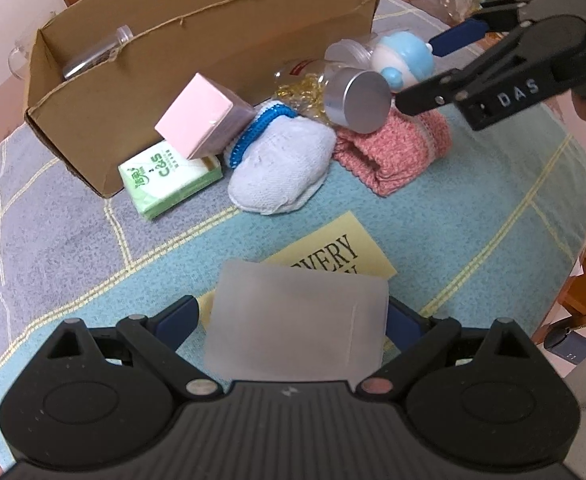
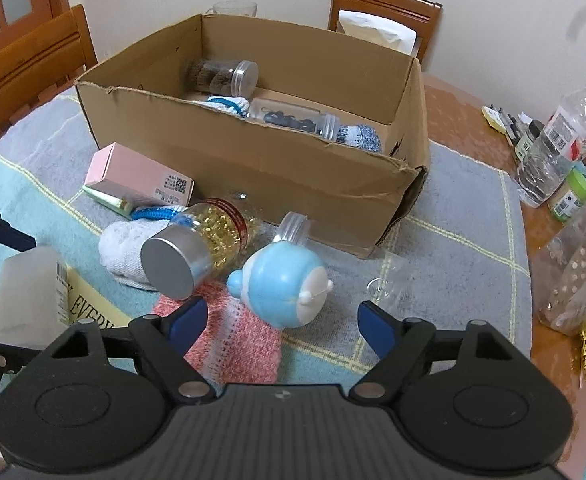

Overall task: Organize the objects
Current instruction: 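Grasp the blue round toy with the right tool while the left tool holds the plastic box, then carry both items over the cardboard box and open both tools to drop them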

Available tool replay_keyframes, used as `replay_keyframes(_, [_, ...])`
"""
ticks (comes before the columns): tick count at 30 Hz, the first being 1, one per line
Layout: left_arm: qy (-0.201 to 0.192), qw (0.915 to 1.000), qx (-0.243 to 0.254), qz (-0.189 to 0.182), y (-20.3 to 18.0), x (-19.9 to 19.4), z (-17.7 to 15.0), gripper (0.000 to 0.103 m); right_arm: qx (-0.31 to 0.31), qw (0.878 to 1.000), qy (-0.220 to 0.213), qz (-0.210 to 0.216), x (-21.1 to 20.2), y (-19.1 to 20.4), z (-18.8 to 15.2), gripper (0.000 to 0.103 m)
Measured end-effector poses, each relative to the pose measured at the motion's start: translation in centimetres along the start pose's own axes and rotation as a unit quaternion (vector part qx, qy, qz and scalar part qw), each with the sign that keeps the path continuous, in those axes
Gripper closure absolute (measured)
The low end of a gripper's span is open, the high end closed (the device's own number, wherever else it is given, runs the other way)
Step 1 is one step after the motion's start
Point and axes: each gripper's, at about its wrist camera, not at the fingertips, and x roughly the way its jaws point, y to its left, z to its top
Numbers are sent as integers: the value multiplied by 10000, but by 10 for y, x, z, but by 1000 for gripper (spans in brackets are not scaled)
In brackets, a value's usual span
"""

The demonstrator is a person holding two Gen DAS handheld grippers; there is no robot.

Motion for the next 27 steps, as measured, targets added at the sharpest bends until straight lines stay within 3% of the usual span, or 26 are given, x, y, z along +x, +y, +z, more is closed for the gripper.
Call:
replay_keyframes(8, [22, 9999, -135, -43, -3, 8, 5, 9, -6, 10000, 43, -4, 16, -1, 10, 29])
replay_keyframes(13, [-1, 9998, -135, -147, -6, 11, 9, 17, -1, 10000, 6, 52, 17, 0, 13, 39])
replay_keyframes(27, [4, 9995, -294, -121, -7, 9, 11, 18, -70, 9999, 37, 96, 11, 0, 14, 42])
